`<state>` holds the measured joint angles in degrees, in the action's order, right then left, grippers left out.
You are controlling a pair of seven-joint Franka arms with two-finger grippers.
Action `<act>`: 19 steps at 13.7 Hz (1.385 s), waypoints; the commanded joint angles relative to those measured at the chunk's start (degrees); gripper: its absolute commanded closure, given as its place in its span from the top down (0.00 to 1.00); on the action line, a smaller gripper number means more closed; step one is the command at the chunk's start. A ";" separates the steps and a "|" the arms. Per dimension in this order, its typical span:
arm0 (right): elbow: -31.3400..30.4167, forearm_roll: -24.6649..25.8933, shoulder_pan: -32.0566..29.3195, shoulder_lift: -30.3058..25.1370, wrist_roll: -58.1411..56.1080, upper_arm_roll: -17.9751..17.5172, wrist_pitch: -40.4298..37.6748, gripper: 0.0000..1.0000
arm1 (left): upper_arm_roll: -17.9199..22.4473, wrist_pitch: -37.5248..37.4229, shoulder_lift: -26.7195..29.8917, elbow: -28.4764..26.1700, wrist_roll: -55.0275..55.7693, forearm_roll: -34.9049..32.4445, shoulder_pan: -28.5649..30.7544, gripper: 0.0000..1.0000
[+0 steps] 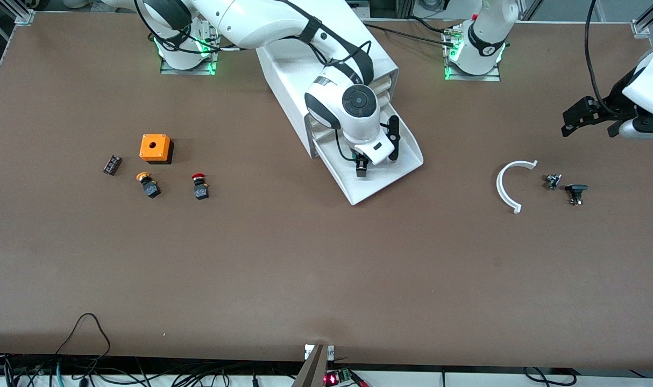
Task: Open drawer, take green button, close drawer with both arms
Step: 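Grasp the green push button inside the drawer with the right gripper, then carry the green button out with the right gripper while the left gripper reaches the drawer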
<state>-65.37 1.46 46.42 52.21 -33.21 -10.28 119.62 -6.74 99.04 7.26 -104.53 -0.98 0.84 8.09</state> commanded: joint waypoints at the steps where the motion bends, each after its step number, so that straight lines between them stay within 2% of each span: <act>1: 2.09 1.87 1.57 0.79 -0.45 0.70 -0.97 0.69 | 0.15 -0.60 -0.76 1.52 0.72 -1.72 -0.44 1.00; 3: 2.09 1.97 1.57 0.88 -0.54 0.70 -0.97 0.61 | 0.15 -0.51 -0.76 1.52 0.72 -1.72 -0.44 1.00; 5: 2.00 3.71 2.18 0.88 -0.27 0.70 -1.05 0.57 | 0.15 -0.51 -0.76 1.52 0.72 -1.72 -0.53 1.00; 10: 2.26 4.25 2.18 0.61 0.25 0.79 -0.97 0.37 | 0.15 -0.34 -1.90 1.52 0.72 -1.11 -0.53 1.00; 14: 2.53 3.99 1.66 -1.05 0.87 0.97 -0.44 0.31 | 0.06 2.64 -5.41 1.78 0.72 -0.75 -0.53 1.00; 16: 4.01 3.99 1.57 -2.37 3.23 0.88 -0.52 0.28 | 0.06 5.45 -7.43 1.79 0.72 1.61 -0.53 1.00; 19: 3.50 3.99 -1.32 -7.36 8.14 0.79 -1.40 0.28 | -0.64 9.57 -10.94 1.26 1.33 2.06 -0.97 1.00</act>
<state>-61.03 4.92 47.27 49.05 -28.51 -9.30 119.79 -7.03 106.50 -0.62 -104.53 -0.59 1.66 7.87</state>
